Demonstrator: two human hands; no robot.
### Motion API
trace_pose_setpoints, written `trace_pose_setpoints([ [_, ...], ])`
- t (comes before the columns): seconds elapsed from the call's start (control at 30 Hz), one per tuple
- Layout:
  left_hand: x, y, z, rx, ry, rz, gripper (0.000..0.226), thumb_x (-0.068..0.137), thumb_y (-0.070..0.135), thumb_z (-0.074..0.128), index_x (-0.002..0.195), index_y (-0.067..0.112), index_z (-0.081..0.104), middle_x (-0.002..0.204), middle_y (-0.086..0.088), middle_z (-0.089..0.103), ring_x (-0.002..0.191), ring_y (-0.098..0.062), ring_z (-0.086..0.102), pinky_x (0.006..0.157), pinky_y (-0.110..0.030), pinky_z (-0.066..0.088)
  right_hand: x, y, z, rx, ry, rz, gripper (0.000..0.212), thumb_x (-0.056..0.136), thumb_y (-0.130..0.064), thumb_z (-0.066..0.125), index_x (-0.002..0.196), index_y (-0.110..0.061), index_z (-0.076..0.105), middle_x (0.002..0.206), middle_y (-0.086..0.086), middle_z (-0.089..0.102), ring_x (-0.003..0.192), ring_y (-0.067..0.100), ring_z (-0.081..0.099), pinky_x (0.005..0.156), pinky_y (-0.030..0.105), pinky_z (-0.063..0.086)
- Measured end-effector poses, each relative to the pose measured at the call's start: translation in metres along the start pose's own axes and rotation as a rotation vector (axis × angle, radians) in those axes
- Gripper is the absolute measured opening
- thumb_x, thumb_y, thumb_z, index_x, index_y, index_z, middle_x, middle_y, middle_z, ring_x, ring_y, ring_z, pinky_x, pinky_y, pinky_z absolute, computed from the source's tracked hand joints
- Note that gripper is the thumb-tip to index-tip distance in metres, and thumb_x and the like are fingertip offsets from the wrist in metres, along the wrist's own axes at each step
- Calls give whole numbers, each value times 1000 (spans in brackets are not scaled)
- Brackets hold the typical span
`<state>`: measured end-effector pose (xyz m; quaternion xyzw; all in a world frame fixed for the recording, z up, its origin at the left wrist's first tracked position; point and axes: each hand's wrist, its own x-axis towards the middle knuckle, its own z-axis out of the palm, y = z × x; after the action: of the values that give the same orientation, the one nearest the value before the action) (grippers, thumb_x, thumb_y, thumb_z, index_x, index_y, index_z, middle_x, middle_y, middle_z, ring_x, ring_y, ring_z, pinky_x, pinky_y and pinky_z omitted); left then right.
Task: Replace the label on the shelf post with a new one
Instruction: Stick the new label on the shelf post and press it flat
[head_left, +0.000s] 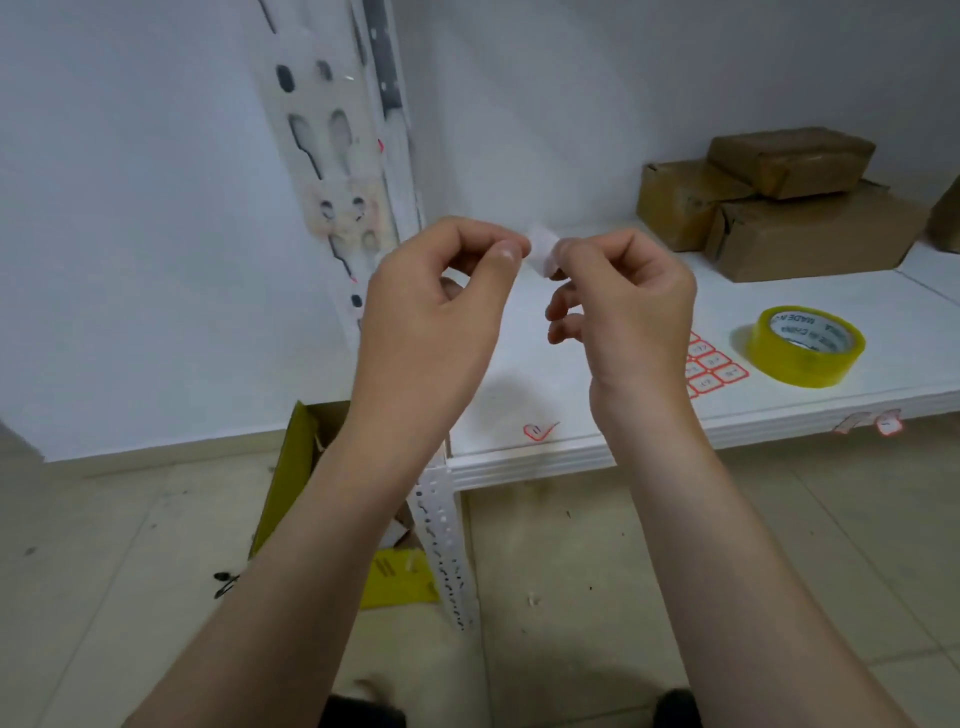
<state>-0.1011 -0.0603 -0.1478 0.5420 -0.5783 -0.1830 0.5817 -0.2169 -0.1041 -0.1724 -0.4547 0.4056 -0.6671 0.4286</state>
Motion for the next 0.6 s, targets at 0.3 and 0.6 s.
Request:
trace_pose_setpoints([
  [0.3,8,11,-52,-101,122,95,13,98,23,67,93,22,79,81,0,75,67,-24,60,59,-33,51,-20,-44,52,12,-124,-215,29,88,-6,75,65,-17,61,76,23,68,48,18,55,46,25,47],
  [0.6,19,23,-66,-145,150,154,11,95,21,70,90,26,79,88,-6,75,78,-33,62,58,-35,52,-19,-55,66,-76,-131,-345,24,86,-8,75,68,-20,66,70,6,72,51,19,53,52,32,50],
])
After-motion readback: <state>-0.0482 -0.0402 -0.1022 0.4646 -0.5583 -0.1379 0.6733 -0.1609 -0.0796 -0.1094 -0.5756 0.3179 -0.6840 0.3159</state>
